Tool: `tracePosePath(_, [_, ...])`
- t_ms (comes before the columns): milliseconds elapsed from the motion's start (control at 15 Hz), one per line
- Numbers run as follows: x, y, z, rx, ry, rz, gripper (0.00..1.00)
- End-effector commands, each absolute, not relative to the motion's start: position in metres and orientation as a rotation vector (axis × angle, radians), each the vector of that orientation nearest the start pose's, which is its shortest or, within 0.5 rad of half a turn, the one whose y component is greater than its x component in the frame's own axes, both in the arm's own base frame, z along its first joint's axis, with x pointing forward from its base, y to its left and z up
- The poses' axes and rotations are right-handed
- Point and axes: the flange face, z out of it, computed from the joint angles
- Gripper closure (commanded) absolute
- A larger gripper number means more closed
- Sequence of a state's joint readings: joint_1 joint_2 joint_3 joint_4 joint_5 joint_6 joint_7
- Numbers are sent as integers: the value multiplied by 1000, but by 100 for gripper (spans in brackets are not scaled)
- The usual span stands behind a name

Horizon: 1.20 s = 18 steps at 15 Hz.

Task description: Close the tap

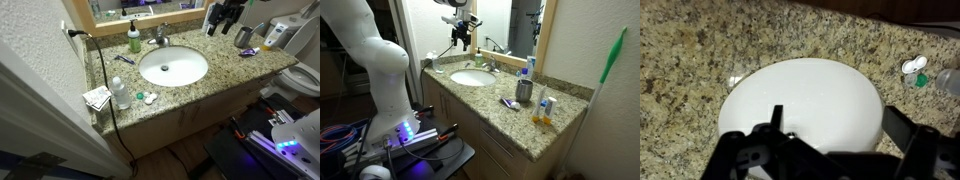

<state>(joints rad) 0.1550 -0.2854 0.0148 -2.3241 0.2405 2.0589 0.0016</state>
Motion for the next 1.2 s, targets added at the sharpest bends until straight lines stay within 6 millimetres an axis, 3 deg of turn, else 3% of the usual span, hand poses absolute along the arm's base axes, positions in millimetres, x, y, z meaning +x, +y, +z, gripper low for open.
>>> tracePosePath(0, [464,89,432,-2943,-36,110,0])
tracePosePath(200, [503,98,412,-2901,54,112,0])
tracePosePath(533, [572,119,424,-2862,170,52,0])
tracePosePath(600, [546,113,421,-2897,139,55,0])
tracePosePath(733, [565,119,424,-2883,151,37,0])
tracePosePath(867, [569,120,423,-2881,153,37,0])
tracePosePath(1133, [606,137,394,-2884,251,-54,0])
